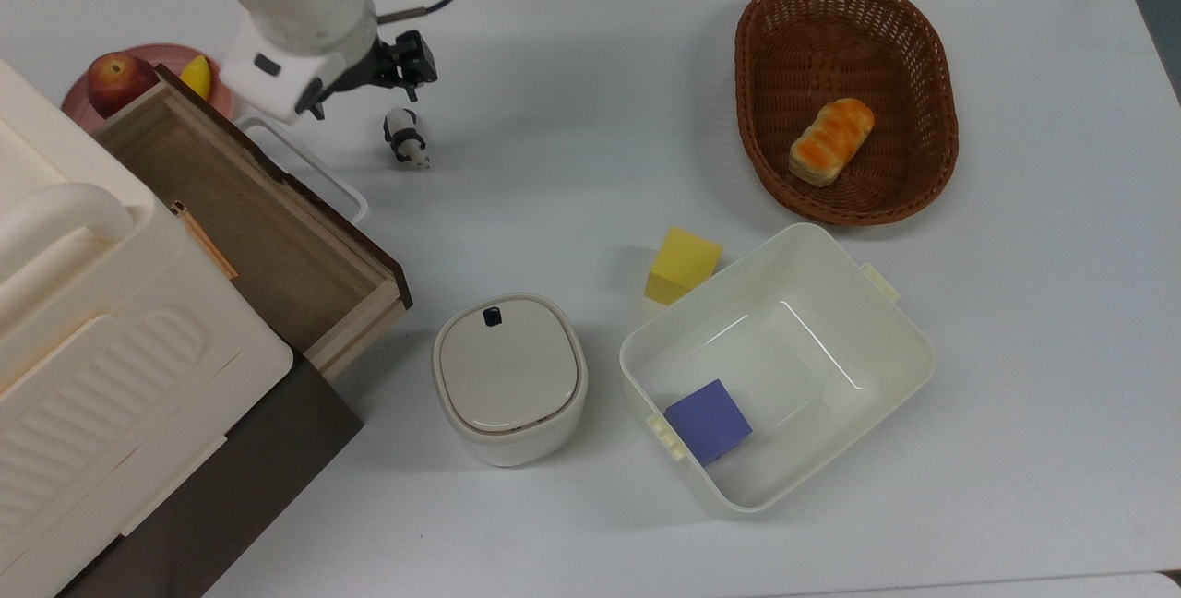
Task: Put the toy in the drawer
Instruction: 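Close the gripper on the panda toy and lift it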
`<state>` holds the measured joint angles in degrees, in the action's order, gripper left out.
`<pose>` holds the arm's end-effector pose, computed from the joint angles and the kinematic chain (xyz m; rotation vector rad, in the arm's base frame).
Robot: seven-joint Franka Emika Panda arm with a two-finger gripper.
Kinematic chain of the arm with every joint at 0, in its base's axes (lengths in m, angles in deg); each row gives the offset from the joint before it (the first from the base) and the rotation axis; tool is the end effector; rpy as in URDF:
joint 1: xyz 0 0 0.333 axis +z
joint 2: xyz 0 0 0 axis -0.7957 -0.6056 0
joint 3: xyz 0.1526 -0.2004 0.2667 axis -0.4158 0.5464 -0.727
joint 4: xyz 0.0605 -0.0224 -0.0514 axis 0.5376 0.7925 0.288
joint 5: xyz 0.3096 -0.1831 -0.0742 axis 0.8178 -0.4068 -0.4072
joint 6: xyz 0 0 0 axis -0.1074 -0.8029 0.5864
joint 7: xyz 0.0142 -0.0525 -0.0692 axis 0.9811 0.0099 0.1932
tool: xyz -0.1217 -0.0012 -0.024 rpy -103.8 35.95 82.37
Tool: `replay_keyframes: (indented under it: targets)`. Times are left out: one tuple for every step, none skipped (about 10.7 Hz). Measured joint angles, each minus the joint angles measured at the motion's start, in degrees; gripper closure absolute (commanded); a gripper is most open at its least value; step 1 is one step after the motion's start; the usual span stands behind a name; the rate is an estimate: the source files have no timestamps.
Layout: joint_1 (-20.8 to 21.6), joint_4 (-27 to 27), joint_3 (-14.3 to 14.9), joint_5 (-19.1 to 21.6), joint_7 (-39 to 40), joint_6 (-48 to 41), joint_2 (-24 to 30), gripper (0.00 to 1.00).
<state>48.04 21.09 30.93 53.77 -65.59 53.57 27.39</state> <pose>0.5875 -0.1147 0.4676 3.0608 0.3956 -0.4114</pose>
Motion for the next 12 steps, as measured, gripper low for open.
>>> replay_keyframes:
  targets:
    - [0.42,1.19,-0.13,-1.41,0.54,0.26,-1.02,0.0]
    - [1.25,3.04,-0.22,-2.62,0.83,1.83,-1.85,0.0]
    - [2.14,5.01,-0.25,-3.6,0.85,3.97,-2.36,0.0]
    - [2.71,6.51,-0.26,-4.23,0.85,5.56,-2.63,0.0]
    - [2.93,7.47,-0.34,-4.63,0.85,6.48,-2.75,0.05]
    - [3.2,8.1,-0.37,-4.68,0.92,7.0,-2.85,0.11]
    - [3.71,8.76,-0.38,-5.03,0.93,7.66,-3.09,0.18]
    - [4.18,9.39,-0.38,-5.8,0.93,8.34,-3.56,0.31]
    - [4.41,9.99,-0.39,-6.18,0.92,9.08,-4.12,0.58]
    - [4.45,10.25,-0.38,-6.34,0.91,9.31,-4.59,0.87]
    - [4.45,10.28,-0.38,-6.67,0.91,9.33,-4.75,1.0]
    - [4.45,10.27,-0.38,-6.82,0.91,9.33,-4.74,1.0]
